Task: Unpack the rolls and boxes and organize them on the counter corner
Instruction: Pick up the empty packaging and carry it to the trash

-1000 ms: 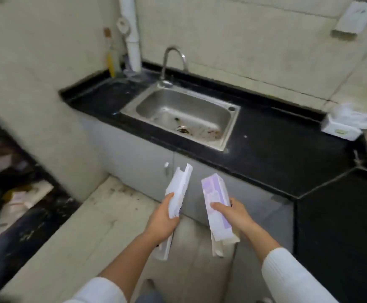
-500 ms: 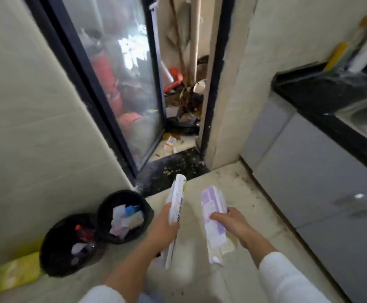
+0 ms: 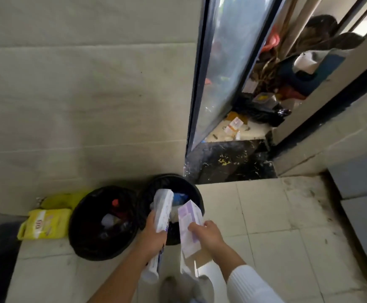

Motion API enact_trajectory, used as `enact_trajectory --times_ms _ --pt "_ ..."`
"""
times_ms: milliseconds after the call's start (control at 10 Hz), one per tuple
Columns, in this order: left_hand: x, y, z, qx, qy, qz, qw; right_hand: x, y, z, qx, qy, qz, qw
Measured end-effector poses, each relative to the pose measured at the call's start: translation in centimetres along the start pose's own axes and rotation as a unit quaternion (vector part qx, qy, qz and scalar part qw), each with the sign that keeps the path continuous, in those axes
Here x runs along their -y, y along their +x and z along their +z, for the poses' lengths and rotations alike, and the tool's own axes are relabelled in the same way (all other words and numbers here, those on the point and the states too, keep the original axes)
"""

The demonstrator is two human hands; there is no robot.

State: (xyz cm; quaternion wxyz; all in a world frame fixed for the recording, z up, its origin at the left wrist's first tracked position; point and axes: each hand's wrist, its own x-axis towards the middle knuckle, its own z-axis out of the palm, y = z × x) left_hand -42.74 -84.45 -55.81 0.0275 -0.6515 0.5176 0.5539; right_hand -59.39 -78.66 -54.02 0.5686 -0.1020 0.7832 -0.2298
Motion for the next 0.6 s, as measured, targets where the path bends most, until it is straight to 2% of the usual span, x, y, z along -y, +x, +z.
enact_trajectory --times_ms 200,300,400,600 --pt "5.7 10.1 2.5 -0.02 -0.058 -0.037 0.997 -1.9 10.9 5.2 -0.007 -0.052 -0.023 0.998" --pt "7.6 12.7 3.1 0.002 -0.078 -0.037 0.996 -3.0 14.0 6.3 0.019 -0.066 -0.044 0.997" --pt "8.2 13.0 3.5 0.028 -0.077 -0.033 0.996 -3.6 14.7 6.5 0.027 -0.083 -0.061 0.994" --pt "3.6 7.2 2.7 -0.029 -0.024 -0.024 0.999 -1.6 8.9 2.3 0.022 -0.091 -0.094 0.991"
